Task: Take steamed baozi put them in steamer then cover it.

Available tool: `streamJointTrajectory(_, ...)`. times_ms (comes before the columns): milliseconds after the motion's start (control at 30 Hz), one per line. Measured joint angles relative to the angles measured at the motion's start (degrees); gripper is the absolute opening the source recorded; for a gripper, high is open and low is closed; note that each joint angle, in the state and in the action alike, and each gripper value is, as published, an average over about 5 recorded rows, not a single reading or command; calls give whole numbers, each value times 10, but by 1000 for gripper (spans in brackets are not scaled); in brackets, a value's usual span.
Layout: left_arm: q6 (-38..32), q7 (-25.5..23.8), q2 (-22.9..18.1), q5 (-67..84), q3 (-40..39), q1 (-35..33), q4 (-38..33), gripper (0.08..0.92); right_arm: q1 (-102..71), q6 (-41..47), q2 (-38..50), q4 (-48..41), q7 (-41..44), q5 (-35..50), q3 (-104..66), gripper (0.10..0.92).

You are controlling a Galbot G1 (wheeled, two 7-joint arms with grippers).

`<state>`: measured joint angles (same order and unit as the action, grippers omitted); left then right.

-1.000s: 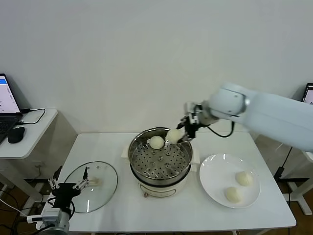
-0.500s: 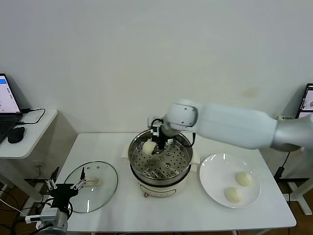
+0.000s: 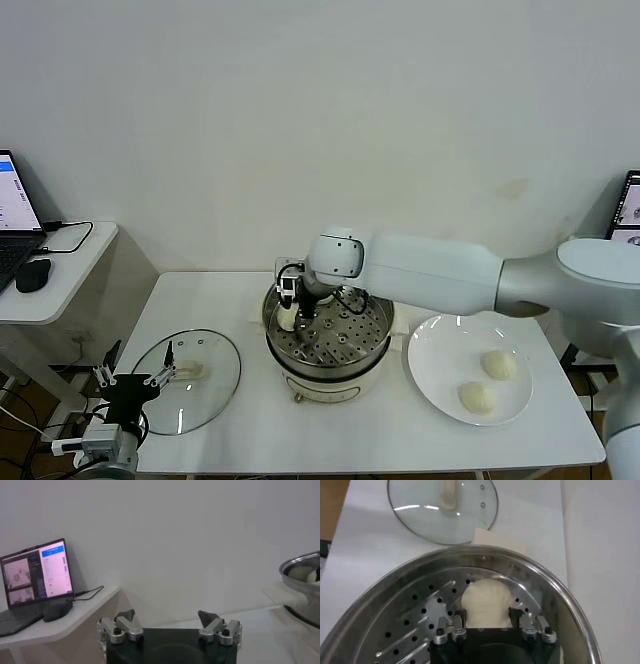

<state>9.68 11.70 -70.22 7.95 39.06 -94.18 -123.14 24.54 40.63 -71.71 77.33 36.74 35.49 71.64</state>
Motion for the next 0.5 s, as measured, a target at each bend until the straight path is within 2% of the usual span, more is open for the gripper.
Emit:
streamJointTrajectory(67,0,0,1,0,0,0,-1,823,11,1,7,7,11,0,-1,780)
streamJointTrajectory(167,1,0,3,1,0,2,-2,823,35,-1,25,24,33,-1,0,816)
streamJointTrajectory(500,2,0,9,5,-4,3,-2,823,136,-31,156,119,137,-38,34,823)
